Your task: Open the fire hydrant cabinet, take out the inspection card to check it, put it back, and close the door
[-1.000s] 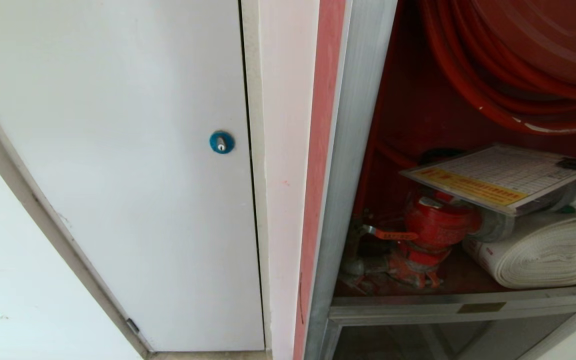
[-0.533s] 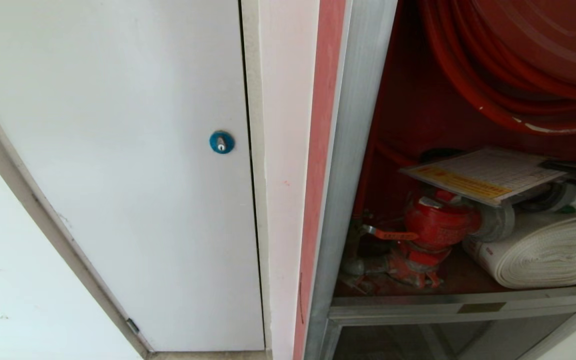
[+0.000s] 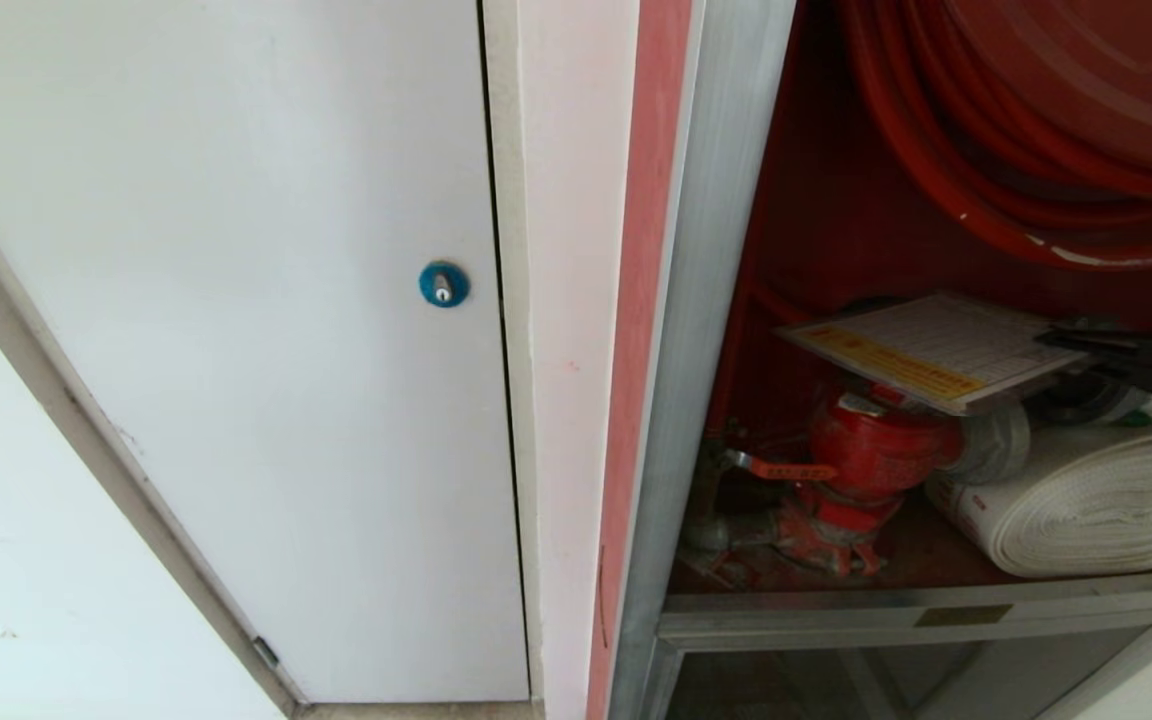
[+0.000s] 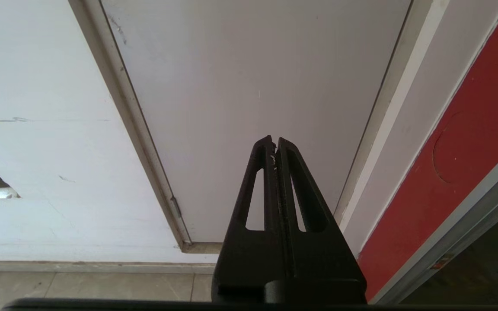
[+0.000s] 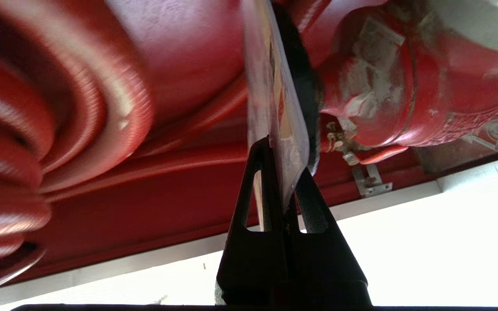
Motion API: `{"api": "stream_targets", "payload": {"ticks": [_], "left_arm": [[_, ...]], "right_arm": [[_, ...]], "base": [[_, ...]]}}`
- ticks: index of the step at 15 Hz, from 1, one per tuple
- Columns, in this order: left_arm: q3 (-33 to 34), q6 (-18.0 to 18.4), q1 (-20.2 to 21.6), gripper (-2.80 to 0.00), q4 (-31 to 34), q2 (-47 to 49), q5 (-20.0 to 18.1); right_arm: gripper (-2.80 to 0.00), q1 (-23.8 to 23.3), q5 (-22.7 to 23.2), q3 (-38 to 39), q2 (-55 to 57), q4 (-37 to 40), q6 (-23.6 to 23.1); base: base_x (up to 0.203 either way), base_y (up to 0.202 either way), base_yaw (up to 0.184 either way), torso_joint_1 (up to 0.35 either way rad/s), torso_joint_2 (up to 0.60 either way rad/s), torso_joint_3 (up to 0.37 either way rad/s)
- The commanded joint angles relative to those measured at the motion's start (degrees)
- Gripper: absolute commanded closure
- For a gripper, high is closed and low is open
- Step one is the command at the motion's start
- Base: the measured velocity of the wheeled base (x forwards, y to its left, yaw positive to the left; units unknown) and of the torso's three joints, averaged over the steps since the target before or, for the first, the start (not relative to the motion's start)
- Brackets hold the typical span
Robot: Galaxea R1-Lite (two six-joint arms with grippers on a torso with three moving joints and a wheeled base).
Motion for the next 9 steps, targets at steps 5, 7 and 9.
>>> {"api": "stream_targets", "payload": {"ticks": [5, 7, 9], "left_arm": [[0.08, -0.01, 0.02, 0.0, 0.0, 0.07, 0.03], [0.05, -0.01, 0.02, 0.0, 0.0, 0.04, 0.03], [0.08, -0.01, 0.02, 0.0, 0.0, 0.08, 0.03]], "right_arm": [[0.0, 1.13, -0.55, -0.12, 1.22, -2.11, 0.53], [0.0, 1.65, -0.96, -0.03, 1.31, -2.11, 0.53], [-2.8, 1.65, -1.04, 0.06, 1.31, -2.2, 0.45]], "base": [[0.0, 0.0, 0.0, 0.0, 0.0, 0.0], [0.0, 0.0, 0.0, 0.0, 0.0, 0.0], [0.0, 0.0, 0.0, 0.0, 0.0, 0.0]]}}
